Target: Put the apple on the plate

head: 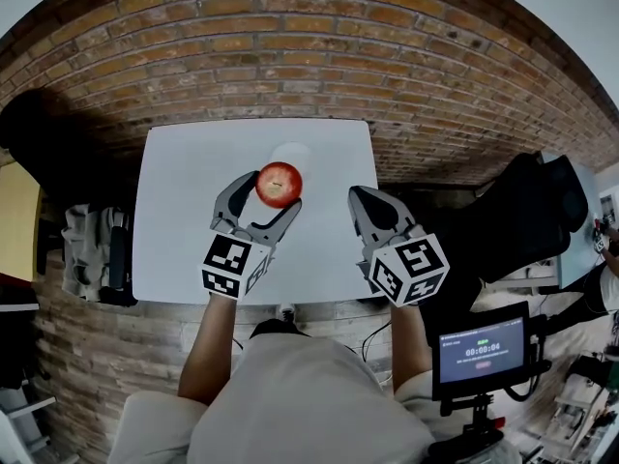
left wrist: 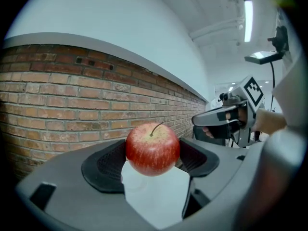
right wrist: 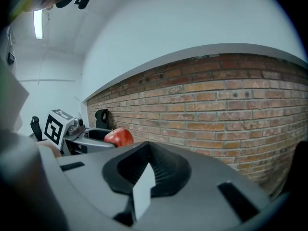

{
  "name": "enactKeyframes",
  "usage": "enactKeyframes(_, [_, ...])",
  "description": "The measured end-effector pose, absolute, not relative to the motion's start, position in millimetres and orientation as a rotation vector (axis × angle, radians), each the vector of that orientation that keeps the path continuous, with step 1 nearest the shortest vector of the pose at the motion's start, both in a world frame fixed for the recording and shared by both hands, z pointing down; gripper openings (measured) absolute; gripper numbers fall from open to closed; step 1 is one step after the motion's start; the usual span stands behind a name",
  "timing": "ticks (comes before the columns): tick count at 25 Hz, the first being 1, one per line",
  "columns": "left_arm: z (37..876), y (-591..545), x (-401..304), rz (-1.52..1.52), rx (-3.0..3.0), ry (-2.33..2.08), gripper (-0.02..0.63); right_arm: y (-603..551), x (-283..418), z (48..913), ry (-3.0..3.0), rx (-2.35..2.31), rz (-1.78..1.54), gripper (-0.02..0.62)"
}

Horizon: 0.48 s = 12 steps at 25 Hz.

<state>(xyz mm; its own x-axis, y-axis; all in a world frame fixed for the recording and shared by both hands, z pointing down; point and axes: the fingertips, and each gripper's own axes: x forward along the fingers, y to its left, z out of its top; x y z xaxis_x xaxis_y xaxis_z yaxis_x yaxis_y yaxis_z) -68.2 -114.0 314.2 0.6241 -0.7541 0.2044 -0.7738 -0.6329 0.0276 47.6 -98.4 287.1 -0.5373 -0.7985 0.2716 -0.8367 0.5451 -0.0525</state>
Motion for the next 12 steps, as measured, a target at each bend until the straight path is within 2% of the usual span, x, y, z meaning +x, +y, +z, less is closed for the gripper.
enactKeyframes(12, [328.6, -145.4, -78.9, 0.286, 2.719, -1.251, 0.357, -131.3, 37.2, 298.1, -2.549, 1.407, 0.291, 0.003])
